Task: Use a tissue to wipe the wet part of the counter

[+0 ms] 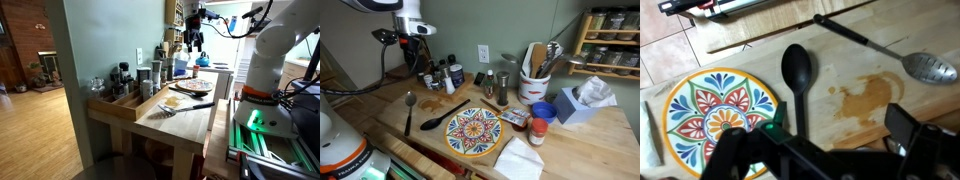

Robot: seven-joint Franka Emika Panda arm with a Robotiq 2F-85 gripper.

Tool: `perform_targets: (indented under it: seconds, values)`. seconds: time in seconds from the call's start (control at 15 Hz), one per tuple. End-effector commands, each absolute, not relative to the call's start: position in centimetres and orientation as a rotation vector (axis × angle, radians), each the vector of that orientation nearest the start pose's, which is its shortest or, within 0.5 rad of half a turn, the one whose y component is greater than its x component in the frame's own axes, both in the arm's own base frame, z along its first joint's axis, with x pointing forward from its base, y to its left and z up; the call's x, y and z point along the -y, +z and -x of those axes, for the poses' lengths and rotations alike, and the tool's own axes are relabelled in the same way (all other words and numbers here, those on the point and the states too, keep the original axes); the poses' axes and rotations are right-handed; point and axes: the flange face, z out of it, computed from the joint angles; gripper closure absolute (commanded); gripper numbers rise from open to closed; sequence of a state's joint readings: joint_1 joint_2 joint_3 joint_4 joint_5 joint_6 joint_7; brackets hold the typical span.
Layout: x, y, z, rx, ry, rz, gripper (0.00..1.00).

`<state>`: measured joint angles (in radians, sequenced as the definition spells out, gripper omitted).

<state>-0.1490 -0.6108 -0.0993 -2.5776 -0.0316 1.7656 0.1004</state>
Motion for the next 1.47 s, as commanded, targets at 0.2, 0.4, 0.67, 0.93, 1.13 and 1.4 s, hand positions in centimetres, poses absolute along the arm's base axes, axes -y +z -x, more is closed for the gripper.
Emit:
perform_targets:
  seconds: [0.2, 0.4, 0.67, 0.93, 1.13, 1.4]
  values:
    - [25.1, 42.0, -32.6, -1.055, 0.179, 2.845, 0.00]
    - [30.0, 39.3, -32.8, -1.299, 0.077, 2.763, 0.00]
    - [35.3, 34.6, -32.8, -1.612, -0.012, 2.656, 0.00]
    - [40.4, 30.1, -32.0, -1.916, -0.076, 2.540, 0.00]
    - [43.5, 27.5, -30.9, -2.133, -0.067, 2.428, 0.00]
    - [46.2, 24.4, -29.8, -2.392, -0.002, 2.207, 0.00]
